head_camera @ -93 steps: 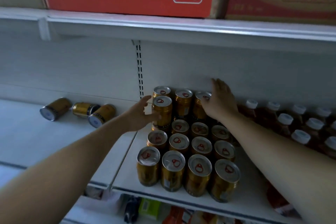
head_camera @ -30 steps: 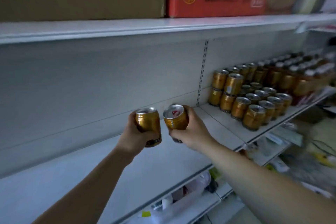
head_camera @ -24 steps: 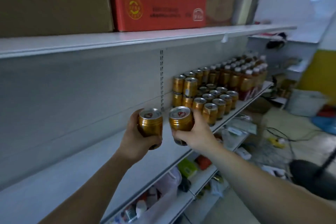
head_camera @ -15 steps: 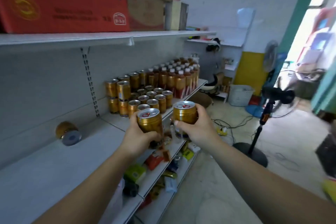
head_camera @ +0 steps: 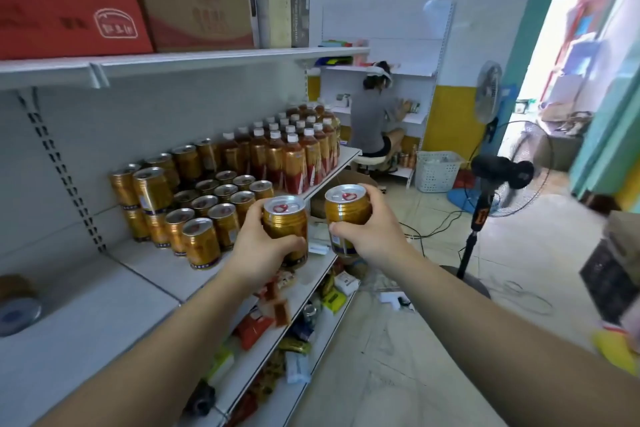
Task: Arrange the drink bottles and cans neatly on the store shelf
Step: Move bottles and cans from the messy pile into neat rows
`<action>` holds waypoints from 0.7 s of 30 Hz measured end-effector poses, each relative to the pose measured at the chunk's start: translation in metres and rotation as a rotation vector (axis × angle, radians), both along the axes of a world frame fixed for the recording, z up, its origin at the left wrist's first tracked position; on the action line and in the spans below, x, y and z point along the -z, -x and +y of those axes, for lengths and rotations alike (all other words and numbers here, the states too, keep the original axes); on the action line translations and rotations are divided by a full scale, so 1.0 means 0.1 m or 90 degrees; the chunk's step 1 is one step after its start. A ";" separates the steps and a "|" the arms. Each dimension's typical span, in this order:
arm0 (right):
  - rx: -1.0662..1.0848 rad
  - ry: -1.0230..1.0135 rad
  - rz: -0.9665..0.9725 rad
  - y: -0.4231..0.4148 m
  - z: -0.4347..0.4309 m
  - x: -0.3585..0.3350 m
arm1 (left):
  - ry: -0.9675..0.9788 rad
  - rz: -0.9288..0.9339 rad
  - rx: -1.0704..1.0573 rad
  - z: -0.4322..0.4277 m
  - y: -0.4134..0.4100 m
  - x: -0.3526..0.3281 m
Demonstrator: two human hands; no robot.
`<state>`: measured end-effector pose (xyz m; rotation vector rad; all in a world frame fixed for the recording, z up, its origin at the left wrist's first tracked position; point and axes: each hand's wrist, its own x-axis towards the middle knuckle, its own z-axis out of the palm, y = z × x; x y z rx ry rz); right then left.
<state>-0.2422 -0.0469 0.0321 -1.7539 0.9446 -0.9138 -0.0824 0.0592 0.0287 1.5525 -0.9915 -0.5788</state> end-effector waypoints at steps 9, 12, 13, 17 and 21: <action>-0.032 0.010 -0.002 -0.96 -1.27 -0.10 | 0.024 -0.007 -0.063 -1.17 -0.97 -0.05; -0.037 0.023 -0.002 -1.32 -1.68 -0.17 | 0.009 -0.020 -0.085 -1.50 -1.27 -0.09; -0.046 0.023 -0.008 -1.45 -1.80 -0.18 | 0.006 -0.016 -0.094 -1.58 -1.36 -0.10; -0.116 0.019 -0.012 -2.01 -2.15 -0.16 | -0.009 -0.004 -0.145 -1.76 -1.72 -0.06; -0.240 0.055 -0.034 -2.62 -2.35 -0.16 | -0.013 -0.014 -0.229 -1.80 -2.04 0.05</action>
